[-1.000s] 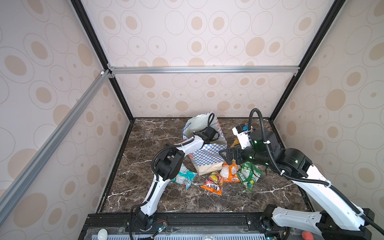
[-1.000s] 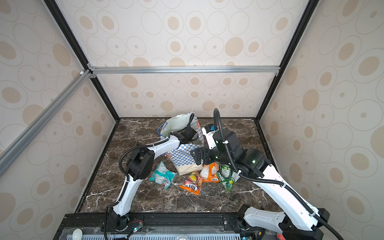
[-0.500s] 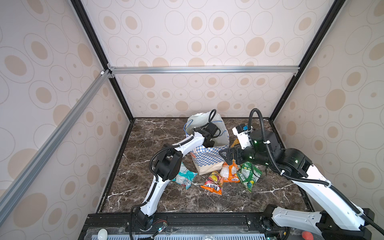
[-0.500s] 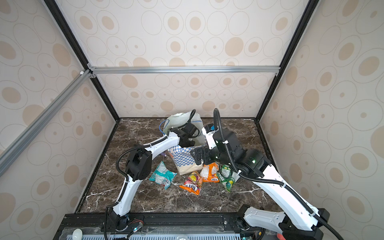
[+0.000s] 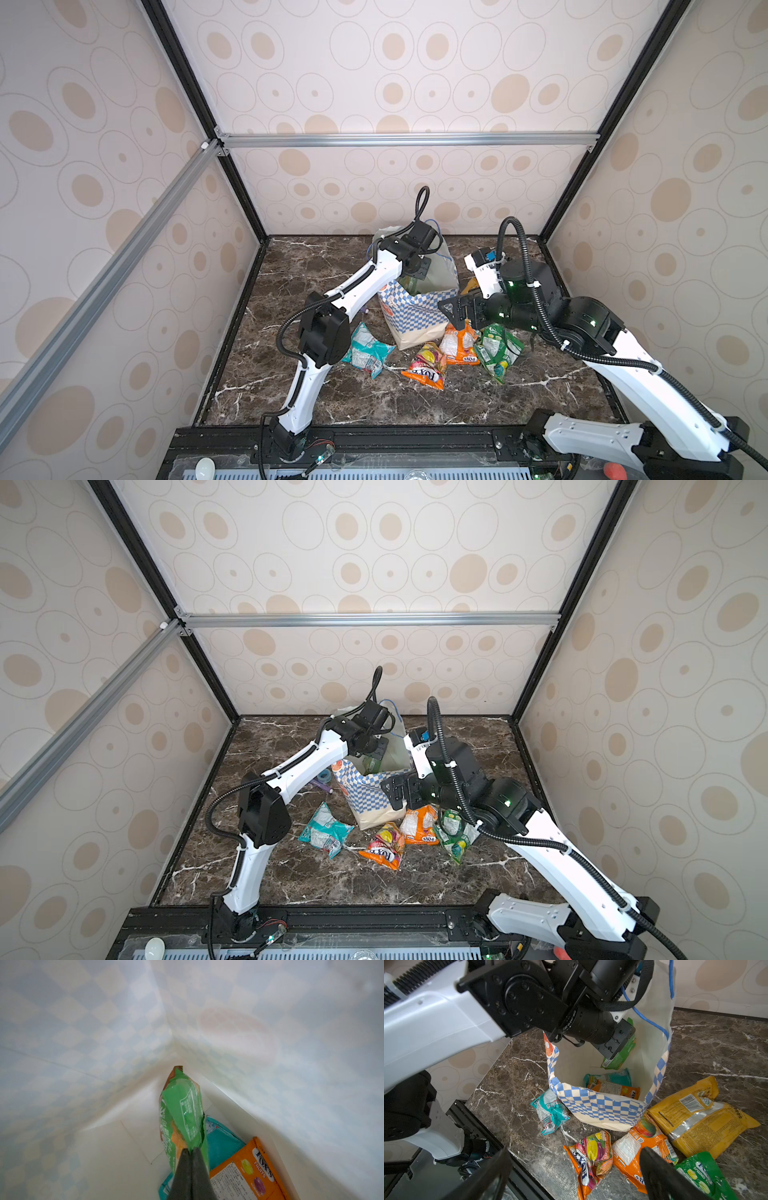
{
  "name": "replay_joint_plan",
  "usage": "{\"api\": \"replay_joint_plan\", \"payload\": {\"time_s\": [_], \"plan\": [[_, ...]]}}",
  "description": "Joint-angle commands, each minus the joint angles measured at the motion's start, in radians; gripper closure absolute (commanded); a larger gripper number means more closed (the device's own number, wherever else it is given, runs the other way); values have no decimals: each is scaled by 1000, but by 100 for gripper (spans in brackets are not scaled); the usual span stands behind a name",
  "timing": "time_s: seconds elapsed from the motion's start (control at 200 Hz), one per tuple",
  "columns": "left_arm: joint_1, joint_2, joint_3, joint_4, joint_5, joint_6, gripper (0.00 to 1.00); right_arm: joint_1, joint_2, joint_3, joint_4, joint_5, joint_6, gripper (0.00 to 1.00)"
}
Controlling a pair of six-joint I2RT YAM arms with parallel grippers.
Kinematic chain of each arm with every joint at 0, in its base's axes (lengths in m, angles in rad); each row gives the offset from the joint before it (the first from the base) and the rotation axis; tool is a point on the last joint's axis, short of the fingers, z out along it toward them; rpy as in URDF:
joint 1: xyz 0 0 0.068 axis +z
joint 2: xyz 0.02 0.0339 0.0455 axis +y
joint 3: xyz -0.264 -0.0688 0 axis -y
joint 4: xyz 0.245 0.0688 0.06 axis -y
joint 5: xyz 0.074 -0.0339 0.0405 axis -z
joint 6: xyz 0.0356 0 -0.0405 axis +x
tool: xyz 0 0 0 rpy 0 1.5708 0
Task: Take the snacks out of the paper bag
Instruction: Pick up the snack from the paper bag.
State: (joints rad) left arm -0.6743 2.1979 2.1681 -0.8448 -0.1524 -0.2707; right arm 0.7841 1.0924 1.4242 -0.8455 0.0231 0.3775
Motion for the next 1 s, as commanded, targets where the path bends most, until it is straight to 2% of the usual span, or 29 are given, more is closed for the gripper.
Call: {"api": "replay_joint_plan", "payload": {"time_s": [0.0,0.315,0.655,0.815,0.995], "plan": [[2,-33,53,-59,-64,25,100,-5,-9,-1,-4,9,6,0],[4,-21,216,-121,-197,81,100,-5,-8,1,-4,10,7,0],[3,-40,220,-117,-232,89,100,-5,-6,3,-3,7,8,0],[8,-63,245,-127,-284,110,100,-4,-1,5,1,5,7,0],[14,-107,257,-118,-255,107,100,-5,7,7,15,0,7,0]]}}
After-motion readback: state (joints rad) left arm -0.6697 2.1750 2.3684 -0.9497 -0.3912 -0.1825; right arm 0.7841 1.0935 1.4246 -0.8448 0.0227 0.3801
